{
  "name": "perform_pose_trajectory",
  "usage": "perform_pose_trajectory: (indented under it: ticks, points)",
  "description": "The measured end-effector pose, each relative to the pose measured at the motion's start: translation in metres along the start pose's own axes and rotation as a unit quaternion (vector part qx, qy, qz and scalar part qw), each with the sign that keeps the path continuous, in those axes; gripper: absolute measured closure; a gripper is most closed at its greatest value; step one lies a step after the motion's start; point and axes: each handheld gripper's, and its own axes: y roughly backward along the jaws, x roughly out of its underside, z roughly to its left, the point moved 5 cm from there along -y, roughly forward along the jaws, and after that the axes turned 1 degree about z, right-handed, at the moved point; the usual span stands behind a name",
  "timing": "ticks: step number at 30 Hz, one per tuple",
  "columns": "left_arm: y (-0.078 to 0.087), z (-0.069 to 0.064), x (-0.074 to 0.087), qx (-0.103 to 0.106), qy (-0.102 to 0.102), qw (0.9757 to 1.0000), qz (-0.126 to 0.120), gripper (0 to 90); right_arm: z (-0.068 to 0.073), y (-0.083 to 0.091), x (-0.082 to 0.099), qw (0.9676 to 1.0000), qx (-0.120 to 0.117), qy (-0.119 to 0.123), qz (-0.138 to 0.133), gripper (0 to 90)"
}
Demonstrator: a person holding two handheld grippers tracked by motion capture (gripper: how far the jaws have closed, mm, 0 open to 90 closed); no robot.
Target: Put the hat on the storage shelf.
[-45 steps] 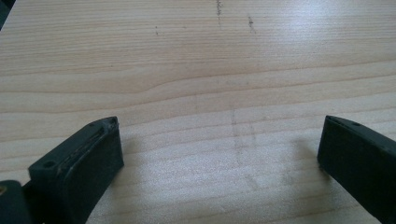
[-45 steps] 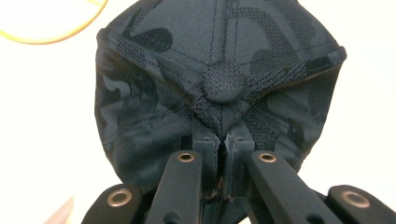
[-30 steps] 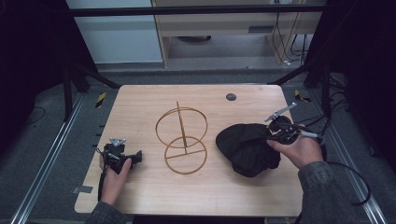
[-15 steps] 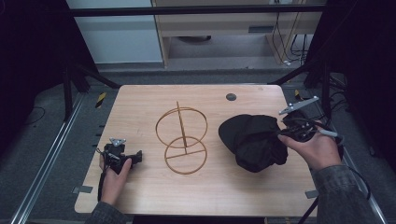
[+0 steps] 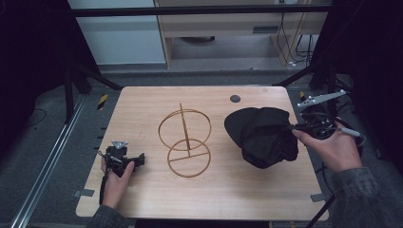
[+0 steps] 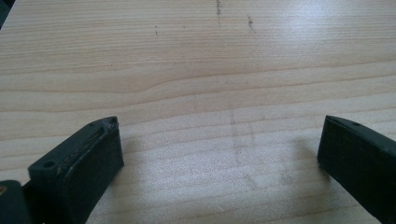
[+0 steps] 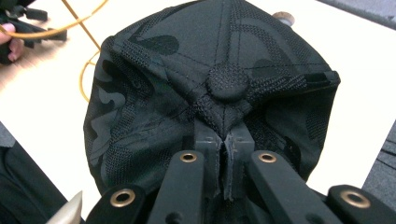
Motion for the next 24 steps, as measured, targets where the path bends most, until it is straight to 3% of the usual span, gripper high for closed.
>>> perform_pose_trajectory:
  ticks: [13, 24]
  points:
    - [0.000, 0.000, 0.000, 0.001, -0.001, 1.0000, 0.000, 0.0, 0.008, 0.023, -0.020, 0.9994, 0.007, 0.002, -0.035, 86.8]
    - [0.000, -0.001, 0.000, 0.001, 0.001, 1.0000, -0.002, 0.0, 0.017, 0.029, -0.042, 0.9975, 0.011, 0.000, -0.070, 86.8]
